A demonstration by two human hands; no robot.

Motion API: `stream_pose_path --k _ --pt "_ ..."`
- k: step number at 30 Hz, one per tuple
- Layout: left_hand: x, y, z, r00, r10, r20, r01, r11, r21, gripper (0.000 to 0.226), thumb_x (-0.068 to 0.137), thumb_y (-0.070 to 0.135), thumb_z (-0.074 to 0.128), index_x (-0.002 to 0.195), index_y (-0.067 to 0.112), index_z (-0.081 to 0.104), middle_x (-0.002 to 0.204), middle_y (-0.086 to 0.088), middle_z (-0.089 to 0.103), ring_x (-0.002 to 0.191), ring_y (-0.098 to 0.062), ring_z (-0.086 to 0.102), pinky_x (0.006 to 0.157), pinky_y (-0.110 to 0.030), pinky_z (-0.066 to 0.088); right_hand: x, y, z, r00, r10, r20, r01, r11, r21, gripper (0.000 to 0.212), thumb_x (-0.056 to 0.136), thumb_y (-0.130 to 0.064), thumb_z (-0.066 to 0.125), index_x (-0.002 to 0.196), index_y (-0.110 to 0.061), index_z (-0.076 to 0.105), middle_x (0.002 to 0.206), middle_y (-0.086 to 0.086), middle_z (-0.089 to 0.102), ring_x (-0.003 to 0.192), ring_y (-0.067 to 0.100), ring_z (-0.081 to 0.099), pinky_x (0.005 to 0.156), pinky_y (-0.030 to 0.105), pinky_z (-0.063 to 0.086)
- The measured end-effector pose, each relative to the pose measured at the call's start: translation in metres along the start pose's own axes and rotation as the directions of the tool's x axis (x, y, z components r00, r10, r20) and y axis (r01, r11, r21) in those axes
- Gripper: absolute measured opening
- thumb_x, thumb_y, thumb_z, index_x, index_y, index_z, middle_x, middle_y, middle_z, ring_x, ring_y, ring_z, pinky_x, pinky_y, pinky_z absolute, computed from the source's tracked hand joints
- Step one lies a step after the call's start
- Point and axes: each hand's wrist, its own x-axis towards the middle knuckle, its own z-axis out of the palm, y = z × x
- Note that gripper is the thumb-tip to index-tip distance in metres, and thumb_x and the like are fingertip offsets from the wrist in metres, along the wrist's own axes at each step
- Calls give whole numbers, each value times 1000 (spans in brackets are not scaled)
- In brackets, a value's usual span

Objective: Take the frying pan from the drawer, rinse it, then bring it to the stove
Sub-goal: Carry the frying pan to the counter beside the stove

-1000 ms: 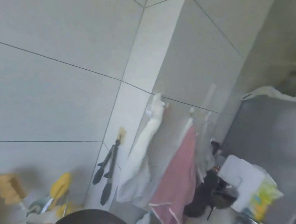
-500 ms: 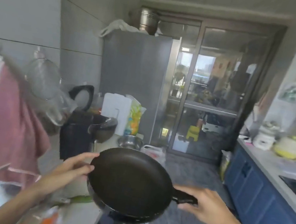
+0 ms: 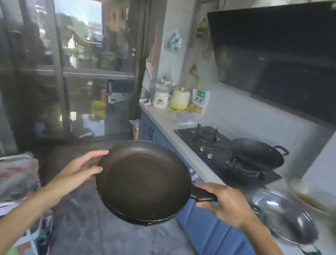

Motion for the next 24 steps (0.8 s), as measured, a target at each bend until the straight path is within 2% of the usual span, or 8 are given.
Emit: stream_pose_path --k 2,5,8,11,14,17,21,24 --pt "53 10 42 994 22 110 -22 1000 -2 41 92 12 56 115 46 60 104 20 71 103 -1 64 102 -34 43 -5 44 -1 994 109 1 -109 994 13 52 79 -47 64 122 -56 36 111 -18 65 102 6 60 83 32 48" --pt "126 23 113 962 64 264 -65 998 -4 38 92 13 56 116 42 59 106 13 70 97 5 63 96 -25 43 -16 105 -6 962 269 -41 -269 963 4 52 79 -48 64 123 -54 39 112 -19 66 104 9 61 85 34 50" --pt "192 36 179 907 96 410 -101 995 -11 38 91 12 57 114 43 59 103 10 69 82 14 63 88 -18 42 -25 151 -16 898 424 -118 -428 903 -16 49 78 -48 63 124 -52 45 113 -22 66 107 7 60 85 30 49" --pt "245 54 242 829 119 547 -128 992 -22 39 91 11 57 116 41 58 102 4 71 93 3 64 82 -14 40 -42 186 -24 823 538 -182 -552 833 -33 51 78 -47 63 124 -55 43 117 -25 63 105 7 58 73 24 43" --pt "282 78 308 724 137 676 -146 988 -44 40 91 9 56 120 37 57 105 2 72 99 -6 66 81 -16 44 -68 218 -25 740 630 -234 -651 759 -17 53 76 -51 65 125 -56 44 114 -19 66 99 15 62 70 28 45" --pt "299 97 372 616 177 768 -168 982 -92 40 90 2 55 119 30 57 100 -2 72 89 1 68 73 -8 49 -99 245 -25 653 713 -255 -730 683 40 54 74 -54 66 124 -56 43 108 -19 67 94 13 64 71 33 52" --pt "309 108 452 523 175 834 -165 981 -102 43 88 4 57 119 35 58 99 1 73 96 -4 67 83 -13 51 -134 284 -27 569 773 -279 -792 607 64 53 74 -47 69 123 -48 48 111 -19 68 96 12 65 75 37 55" --pt "312 107 498 483 151 863 -171 982 -77 45 87 7 59 119 39 57 102 0 74 101 -12 67 96 -26 45 -157 318 -21 547 796 -257 -809 582 80 56 74 -46 68 125 -49 43 113 -18 67 98 12 65 78 39 56"
